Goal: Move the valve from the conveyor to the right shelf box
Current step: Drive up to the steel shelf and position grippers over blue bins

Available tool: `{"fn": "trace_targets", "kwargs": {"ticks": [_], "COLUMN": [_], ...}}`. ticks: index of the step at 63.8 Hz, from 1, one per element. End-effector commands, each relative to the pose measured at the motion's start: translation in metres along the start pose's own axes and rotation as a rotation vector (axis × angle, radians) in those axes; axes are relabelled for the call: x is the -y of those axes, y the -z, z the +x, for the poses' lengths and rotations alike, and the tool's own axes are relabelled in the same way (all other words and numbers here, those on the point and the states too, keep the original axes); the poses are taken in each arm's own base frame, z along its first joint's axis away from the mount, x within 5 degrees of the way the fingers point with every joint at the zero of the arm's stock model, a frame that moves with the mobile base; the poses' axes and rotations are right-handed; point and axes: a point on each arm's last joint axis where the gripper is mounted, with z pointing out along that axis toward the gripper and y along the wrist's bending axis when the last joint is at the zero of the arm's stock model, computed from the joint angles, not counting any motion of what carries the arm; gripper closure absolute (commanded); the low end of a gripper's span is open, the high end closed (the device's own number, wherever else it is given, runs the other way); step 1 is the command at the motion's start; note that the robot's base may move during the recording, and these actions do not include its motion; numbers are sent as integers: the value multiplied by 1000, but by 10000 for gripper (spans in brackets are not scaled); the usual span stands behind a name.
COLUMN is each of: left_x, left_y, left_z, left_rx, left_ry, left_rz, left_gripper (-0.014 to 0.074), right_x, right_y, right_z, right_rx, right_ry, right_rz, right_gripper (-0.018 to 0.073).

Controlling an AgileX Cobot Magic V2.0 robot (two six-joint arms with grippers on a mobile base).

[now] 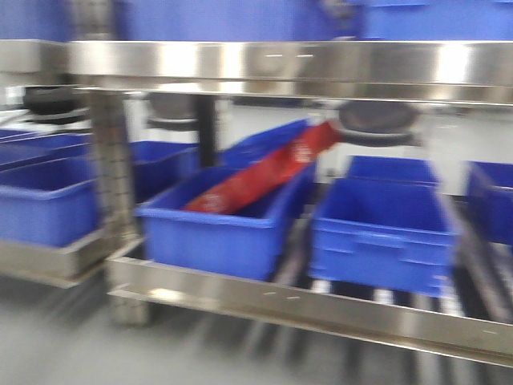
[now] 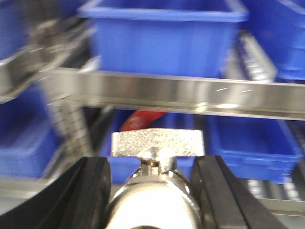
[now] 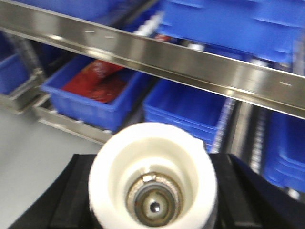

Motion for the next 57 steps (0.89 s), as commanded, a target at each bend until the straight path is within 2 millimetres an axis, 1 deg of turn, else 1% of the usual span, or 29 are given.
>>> {"fn": "trace_targets", "kwargs": {"ticks": [1, 57], "left_x": [3, 3], "left_y": [9, 9], "left_z": [-10, -10], "left_rx": [83, 83], "left_ry": [10, 10], "left_rz": [15, 15], "left_gripper": [708, 708], "right_x": [0, 0], "right_y": [9, 9], "right_z": [-10, -10], "right_rx": [97, 97], "right_ry": [8, 8], "right_rz": [11, 11], "right_gripper": [711, 711]}}
